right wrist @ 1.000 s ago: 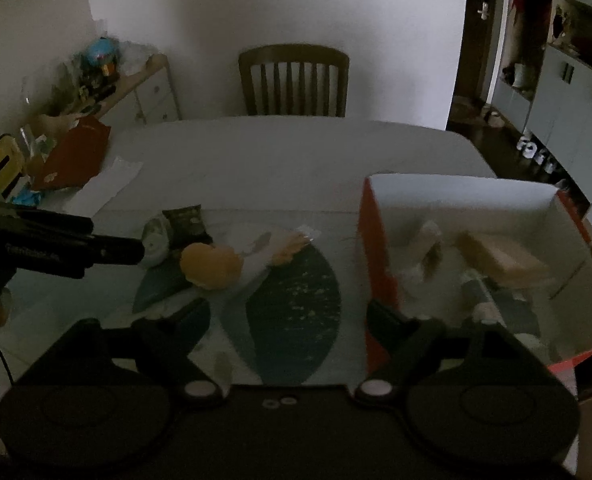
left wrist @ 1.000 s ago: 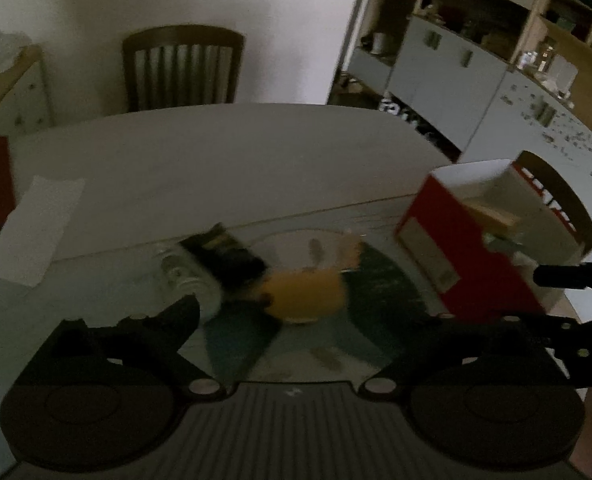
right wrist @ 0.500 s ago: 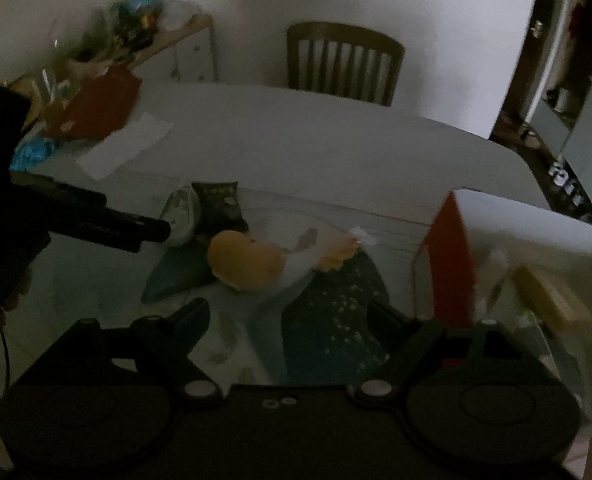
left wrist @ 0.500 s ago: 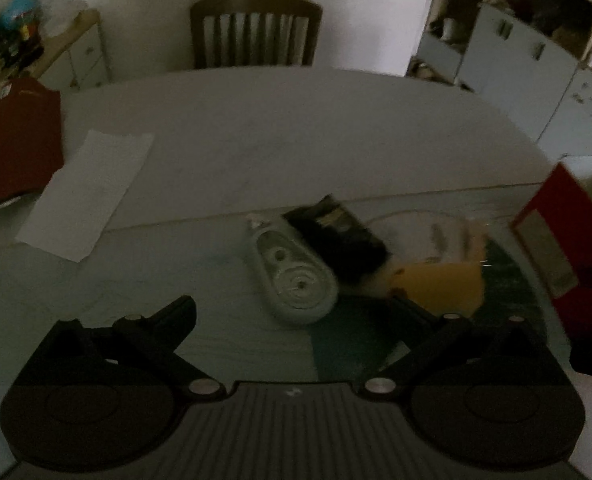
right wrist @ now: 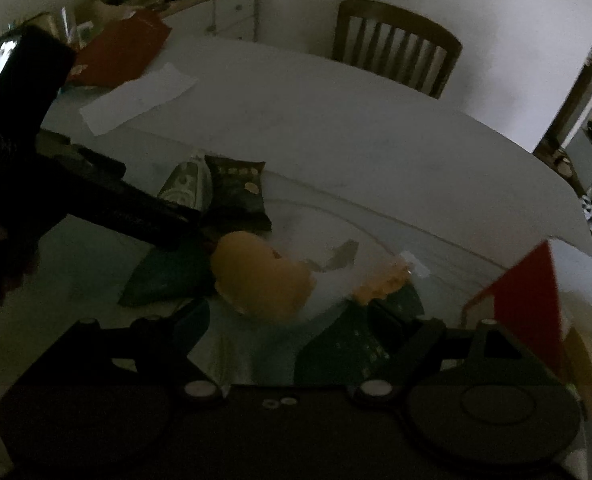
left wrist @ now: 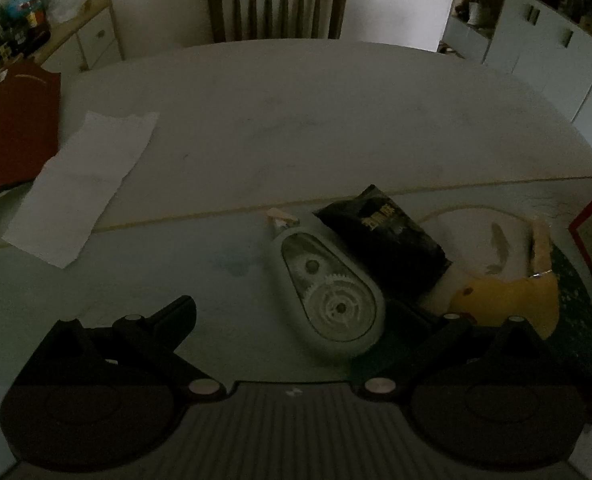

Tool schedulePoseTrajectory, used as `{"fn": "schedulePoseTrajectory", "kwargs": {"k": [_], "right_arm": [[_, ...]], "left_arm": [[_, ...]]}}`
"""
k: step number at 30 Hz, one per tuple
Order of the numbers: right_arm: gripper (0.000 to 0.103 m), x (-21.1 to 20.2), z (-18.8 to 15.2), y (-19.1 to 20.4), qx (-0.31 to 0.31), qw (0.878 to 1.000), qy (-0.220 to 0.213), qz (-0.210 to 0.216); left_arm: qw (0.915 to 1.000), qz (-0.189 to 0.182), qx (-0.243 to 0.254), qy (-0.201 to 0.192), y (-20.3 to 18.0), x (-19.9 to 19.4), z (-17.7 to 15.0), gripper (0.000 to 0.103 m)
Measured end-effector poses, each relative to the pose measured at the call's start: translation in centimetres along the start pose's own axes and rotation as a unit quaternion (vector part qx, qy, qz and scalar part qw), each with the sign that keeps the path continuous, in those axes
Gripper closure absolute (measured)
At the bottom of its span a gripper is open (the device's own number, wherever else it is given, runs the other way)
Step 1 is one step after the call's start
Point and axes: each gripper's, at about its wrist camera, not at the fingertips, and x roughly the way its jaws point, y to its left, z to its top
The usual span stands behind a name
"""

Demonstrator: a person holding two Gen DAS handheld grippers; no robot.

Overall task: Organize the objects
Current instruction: 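Grasp the tape dispenser with the left tool while the right tool grasps the yellow plush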

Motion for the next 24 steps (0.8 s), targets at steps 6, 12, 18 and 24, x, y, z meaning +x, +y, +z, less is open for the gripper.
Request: {"fn": "schedulePoseTrajectory", "kwargs": {"k": [6,12,18,24], "right_arm": [[0.018,2.0,0.9,0.5,-0.027,1.0,0.005,0.003],[0.019,3.5,1.6,1.0,-0.046,0.999,0.007,0.011],[0.027,4.0,1.3,1.7,-0.061,0.998,0.015,0.019],[0.041,3.9,1.1,1.9,-0.06,0.998,0.022,0.023]], "left_arm": [[0.9999,0.01,0.01,0.0,-0.3,0.9,0.0,0.0],[0.9997,0.012,0.019,-0.005,-0.4,1.3,0.2,0.0],[0.9996,0.01,0.023,-0.012,-0.4,1.3,0.1,0.003],[0.9986,-0.003,0.046,-0.026,-0.8,0.6,-0.1,0.034]]}}
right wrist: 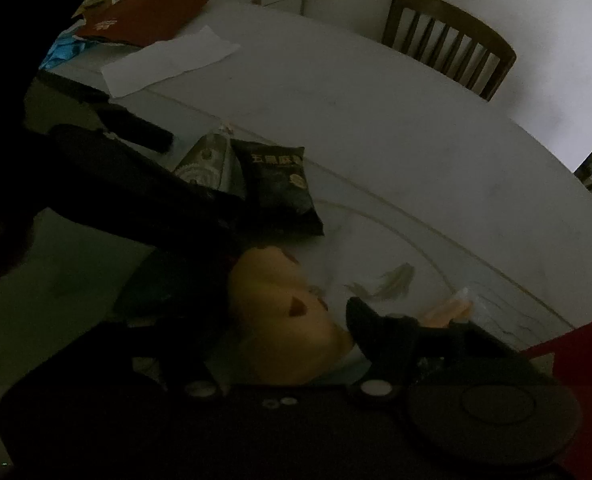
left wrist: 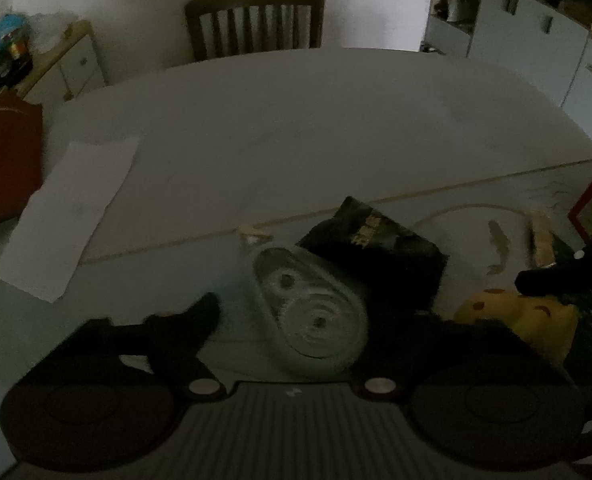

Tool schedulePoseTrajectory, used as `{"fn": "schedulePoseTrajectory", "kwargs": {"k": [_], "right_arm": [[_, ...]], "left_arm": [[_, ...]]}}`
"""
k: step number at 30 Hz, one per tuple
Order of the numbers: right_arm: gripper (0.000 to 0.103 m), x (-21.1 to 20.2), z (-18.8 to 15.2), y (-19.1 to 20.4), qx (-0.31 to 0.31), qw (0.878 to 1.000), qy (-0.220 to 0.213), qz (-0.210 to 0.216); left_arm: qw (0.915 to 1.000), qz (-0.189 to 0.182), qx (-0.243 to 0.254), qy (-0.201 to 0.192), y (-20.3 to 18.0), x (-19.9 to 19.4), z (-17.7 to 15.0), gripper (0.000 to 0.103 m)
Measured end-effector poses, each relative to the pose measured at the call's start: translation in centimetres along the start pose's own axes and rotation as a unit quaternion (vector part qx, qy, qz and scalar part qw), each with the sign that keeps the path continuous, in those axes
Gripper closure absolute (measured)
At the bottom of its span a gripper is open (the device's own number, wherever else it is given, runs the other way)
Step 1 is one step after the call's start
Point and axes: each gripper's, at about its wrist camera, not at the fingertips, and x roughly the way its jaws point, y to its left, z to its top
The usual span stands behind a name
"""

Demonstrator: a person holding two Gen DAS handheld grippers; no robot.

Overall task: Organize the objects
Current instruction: 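Grasp the tape dispenser with the left tool while the right tool grasps the yellow plush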

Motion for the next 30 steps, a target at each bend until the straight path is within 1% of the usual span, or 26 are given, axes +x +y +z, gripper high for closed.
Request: {"fn": "schedulePoseTrajectory", "kwargs": {"k": [2,8,13,21,30], "right_arm": [[0.043,-0.2,-0.1,0.0,0.005,1.0,0.001,-0.001],[0.047,-1.1,-0.7,0.1,0.03,1.0,0.002,0.0],[0.048,-2.4,-1.7,-0.2,0.071,0.998,0.002,0.004],[0.05,-5.5,-4.4,-0.6,0.138,0.99,0.005,0.011],[0.05,-9.9,-7.6,-0.8,0.183,0.983,-0.014,0.015]], "left_arm": [[1.0,-0.004,0.006,-0.002,-0.1,-0.3,0.0,0.042],[0.9999,-0.013,0.004,0.0,0.3,-0.7,-0.1,0.043],[0.9998,-0.02,-0.004,0.003,0.7,-1.3,-0.8,0.043],[0.9989,-0.042,-0.018,0.011,0.8,-3.8,-3.6,0.043],[0.9965,-0.081,-0.015,0.016,-1.1,-7.7,-6.1,0.043]]}}
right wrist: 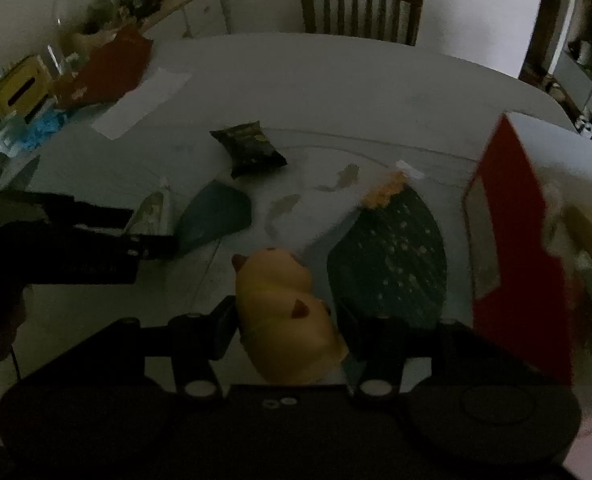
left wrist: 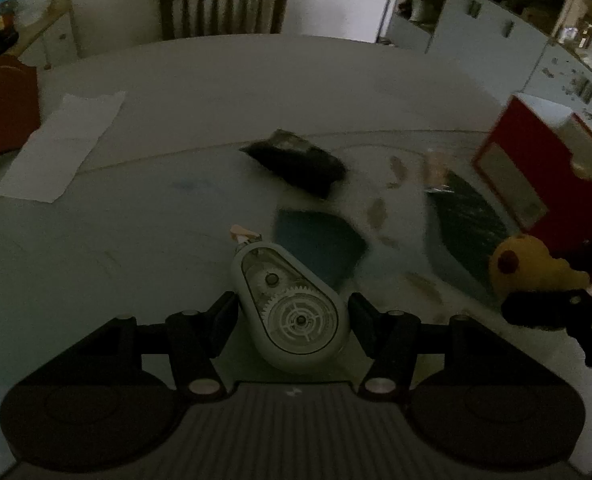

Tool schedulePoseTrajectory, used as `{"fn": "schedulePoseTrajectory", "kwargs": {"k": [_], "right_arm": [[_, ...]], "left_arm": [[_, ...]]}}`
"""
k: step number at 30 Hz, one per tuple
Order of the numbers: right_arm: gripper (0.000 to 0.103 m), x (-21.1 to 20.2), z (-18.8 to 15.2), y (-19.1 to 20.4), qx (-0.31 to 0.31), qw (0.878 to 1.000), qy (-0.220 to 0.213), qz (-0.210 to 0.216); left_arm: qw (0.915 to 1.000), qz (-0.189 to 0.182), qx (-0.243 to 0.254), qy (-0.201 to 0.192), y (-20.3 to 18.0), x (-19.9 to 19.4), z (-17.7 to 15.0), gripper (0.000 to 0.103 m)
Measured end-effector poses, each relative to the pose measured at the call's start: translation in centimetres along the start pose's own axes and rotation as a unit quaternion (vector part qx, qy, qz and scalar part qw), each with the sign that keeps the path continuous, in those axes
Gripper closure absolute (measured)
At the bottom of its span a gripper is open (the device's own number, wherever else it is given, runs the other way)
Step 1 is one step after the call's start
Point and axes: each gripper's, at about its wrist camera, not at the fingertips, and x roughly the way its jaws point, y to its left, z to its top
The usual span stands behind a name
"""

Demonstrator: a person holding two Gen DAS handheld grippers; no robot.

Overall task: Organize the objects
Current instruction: 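Grasp the tape dispenser with the left tool while the right tool grasps the yellow plush, then carry the tape dispenser and yellow plush into the shoebox and lower both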

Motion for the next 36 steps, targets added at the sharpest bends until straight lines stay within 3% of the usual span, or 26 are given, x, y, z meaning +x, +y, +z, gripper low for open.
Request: {"fn": "schedulePoseTrajectory", "kwargs": {"k": [16,36], "right_arm": [[0.05,-7.1,-3.5,-4.6,0.045,0.998,-0.049,-0.005],[0.05,-12.3,-4.6,-15.8,0.065,0.992,-0.104,-0.021]], "left_arm": [[0.9967,-0.052,0.055,-0.027,-8.4,-5.5,-1.0,0.043],[0.9871,-0.069,0.128,-0.066,-22.3,-5.4,3.4,0.043]]}}
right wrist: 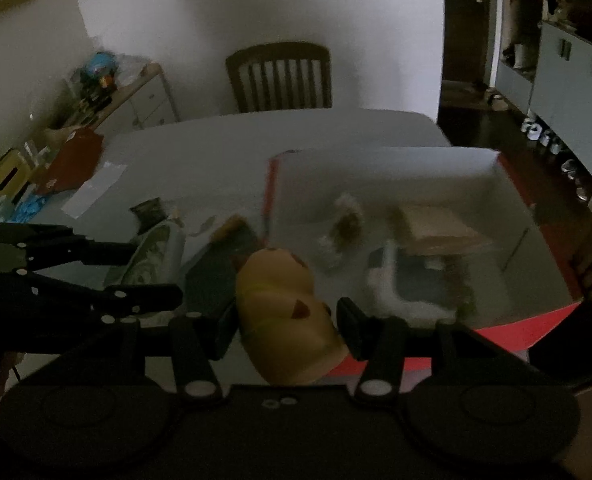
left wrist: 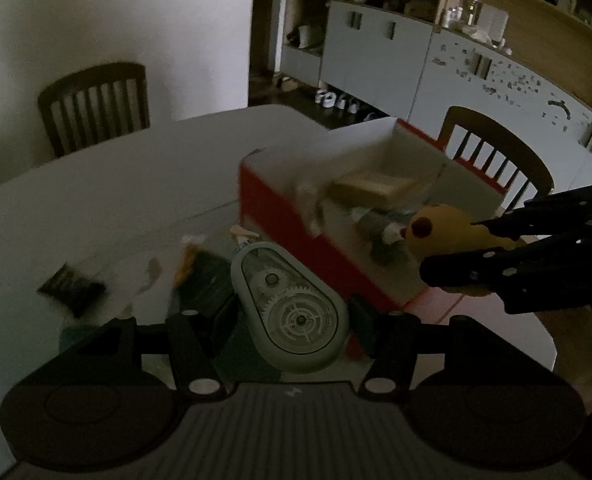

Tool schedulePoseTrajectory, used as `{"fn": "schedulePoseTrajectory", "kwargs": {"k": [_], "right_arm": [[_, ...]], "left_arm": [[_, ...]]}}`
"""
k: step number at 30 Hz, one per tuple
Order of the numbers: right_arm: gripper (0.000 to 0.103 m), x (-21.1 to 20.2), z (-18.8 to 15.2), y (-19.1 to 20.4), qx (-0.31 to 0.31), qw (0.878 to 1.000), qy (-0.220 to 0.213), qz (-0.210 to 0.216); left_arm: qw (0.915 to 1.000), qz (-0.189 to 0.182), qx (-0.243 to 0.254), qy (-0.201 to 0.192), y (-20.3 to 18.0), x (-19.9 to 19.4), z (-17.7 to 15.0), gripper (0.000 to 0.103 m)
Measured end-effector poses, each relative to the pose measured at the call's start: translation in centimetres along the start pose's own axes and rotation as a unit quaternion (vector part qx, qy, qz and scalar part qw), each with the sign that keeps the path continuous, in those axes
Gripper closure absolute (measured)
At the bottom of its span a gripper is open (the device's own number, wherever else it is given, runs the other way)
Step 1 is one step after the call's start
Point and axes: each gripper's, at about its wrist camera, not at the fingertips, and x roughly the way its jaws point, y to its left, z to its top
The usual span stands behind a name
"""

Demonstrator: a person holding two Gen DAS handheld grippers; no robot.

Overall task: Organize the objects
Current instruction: 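Carry the tape dispenser and yellow plush into the shoebox and lower both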

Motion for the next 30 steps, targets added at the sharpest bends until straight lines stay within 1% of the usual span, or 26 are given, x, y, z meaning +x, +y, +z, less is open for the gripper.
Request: {"fn": "schedulePoseTrajectory", "kwargs": {"k": [10,13,18,23,30], "right_arm": [[0.05,-0.7,1.2,-6.1,0.022,0.999,-0.022,-0.019],[0.05,-0.6,1.6,-7.9,0.028,0.999,-0.027,-0.034],[0.05,0.4,2.1,-10.9,0.04,0.997,-0.023,-0.06],[0.05,2.0,2.4,-12.5,0.046,0.996,-0.006,-0.071],[0.05,5.0,2.7,-13.8,0.045,0.996,0.035,-0.07]], "left_arm": [[0.9991,0.006,0.042,0.0,-4.9,3.4,3.9,0.043],[0.9987,0.006,0.051,0.004,-6.1,4.8,5.1,0.043],[0.9979,0.014,0.062,0.012,-7.1,6.9,6.6,0.043],[0.9958,0.022,0.082,0.032,-8.0,9.7,7.5,0.043],[0.9934,0.025,0.083,0.074,-8.1,13.0,7.8,0.043]]}}
